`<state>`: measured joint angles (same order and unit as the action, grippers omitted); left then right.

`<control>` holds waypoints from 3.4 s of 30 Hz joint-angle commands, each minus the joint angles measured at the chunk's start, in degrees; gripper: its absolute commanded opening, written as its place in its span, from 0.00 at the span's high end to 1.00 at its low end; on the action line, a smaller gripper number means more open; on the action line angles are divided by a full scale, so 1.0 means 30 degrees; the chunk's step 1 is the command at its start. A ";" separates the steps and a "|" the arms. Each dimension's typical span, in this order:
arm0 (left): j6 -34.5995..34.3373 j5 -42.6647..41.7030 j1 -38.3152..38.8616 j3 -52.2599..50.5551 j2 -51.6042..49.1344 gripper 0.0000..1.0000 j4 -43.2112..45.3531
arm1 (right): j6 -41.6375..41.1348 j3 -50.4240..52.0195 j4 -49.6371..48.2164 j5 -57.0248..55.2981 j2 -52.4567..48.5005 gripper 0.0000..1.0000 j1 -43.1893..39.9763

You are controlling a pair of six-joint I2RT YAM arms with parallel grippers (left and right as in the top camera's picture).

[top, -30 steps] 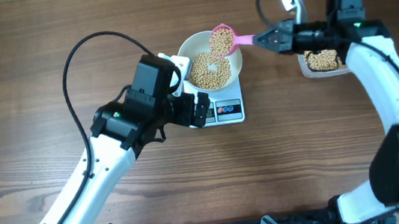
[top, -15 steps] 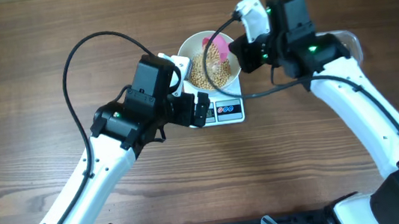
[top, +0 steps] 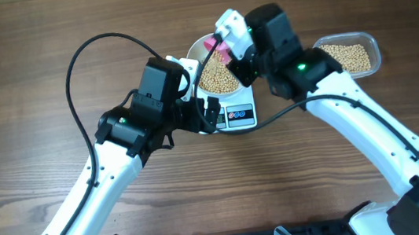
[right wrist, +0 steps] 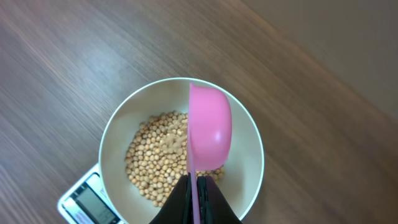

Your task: Scoop item into bowl and weigh 150g on scale

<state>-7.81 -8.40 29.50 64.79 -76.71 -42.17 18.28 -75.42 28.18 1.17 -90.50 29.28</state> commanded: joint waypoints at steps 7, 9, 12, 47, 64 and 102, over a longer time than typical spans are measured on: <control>-0.0102 0.0124 -0.0138 0.0284 0.0066 0.00 0.0051 | 0.3155 -0.0124 -0.0168 -0.4095 0.0546 0.96 0.1603; -0.0102 0.0117 -0.0138 0.0284 0.0066 0.00 0.0051 | 0.2499 -0.0124 -0.0168 -0.3949 0.0546 0.96 0.1596; -0.0102 0.0124 -0.0138 0.0284 0.0066 0.01 0.0051 | 0.1421 -0.0131 -0.0160 -0.3723 0.0546 0.96 0.1596; -0.0102 0.0124 -0.0138 0.0284 0.0066 0.00 0.0051 | -0.2448 -0.0124 0.3810 0.8196 0.2630 0.96 -1.6393; -0.0102 0.0124 -0.0138 0.0284 0.0066 0.00 0.0051 | -0.0437 0.0022 0.5180 -0.1151 0.1428 0.96 -1.4338; -0.0102 0.0117 -0.0138 0.0284 0.0066 0.00 0.0051 | -0.0597 0.0022 0.5850 -0.0051 -0.2404 0.96 -1.3063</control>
<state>-7.81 -8.40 29.50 64.79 -76.71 -42.17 16.97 -75.46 45.10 -2.63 -96.44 -10.11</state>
